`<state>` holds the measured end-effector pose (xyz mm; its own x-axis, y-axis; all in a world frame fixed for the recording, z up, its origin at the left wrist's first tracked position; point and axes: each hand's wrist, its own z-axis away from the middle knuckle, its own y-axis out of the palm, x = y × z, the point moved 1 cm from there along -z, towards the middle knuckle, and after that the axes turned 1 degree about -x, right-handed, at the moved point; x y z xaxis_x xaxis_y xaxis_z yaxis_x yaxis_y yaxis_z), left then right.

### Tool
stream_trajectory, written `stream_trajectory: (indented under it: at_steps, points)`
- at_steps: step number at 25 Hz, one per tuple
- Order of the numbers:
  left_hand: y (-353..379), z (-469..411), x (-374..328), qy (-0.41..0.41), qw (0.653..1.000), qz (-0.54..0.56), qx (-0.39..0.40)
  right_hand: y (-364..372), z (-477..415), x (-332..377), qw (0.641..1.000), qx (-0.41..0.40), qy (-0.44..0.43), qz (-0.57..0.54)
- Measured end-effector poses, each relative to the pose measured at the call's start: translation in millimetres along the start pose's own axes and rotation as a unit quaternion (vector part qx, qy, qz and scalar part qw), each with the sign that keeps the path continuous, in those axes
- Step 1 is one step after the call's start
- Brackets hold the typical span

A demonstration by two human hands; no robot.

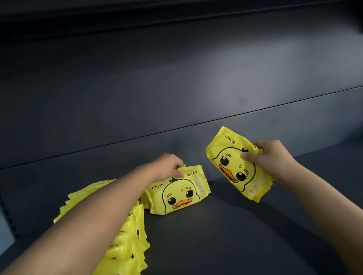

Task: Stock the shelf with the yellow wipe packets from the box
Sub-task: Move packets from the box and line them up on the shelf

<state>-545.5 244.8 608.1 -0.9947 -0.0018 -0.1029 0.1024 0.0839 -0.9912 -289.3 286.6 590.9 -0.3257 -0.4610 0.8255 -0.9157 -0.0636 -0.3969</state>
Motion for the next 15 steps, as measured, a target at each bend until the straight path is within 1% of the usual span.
stream_trajectory:
  at_steps: [3,6,9,13,15]
  points:
    - [4,-6,9,0.001,0.999,-0.039,-0.013,12,-3,-3,1.000,0.020,0.002,0.001]
    - [-1,-7,14,0.008,0.997,-0.071,-0.002,22,-4,-5,0.999,0.037,0.004,0.007]
    - [-8,0,16,0.013,0.991,-0.132,0.010,27,-7,-3,0.999,0.040,-0.005,0.016]
    - [-6,11,21,0.001,0.990,-0.142,-0.005,29,-7,-2,0.998,0.052,-0.019,0.014]
    - [-10,15,21,-0.012,0.992,-0.123,-0.020,31,-5,0,0.997,0.068,-0.022,0.021]
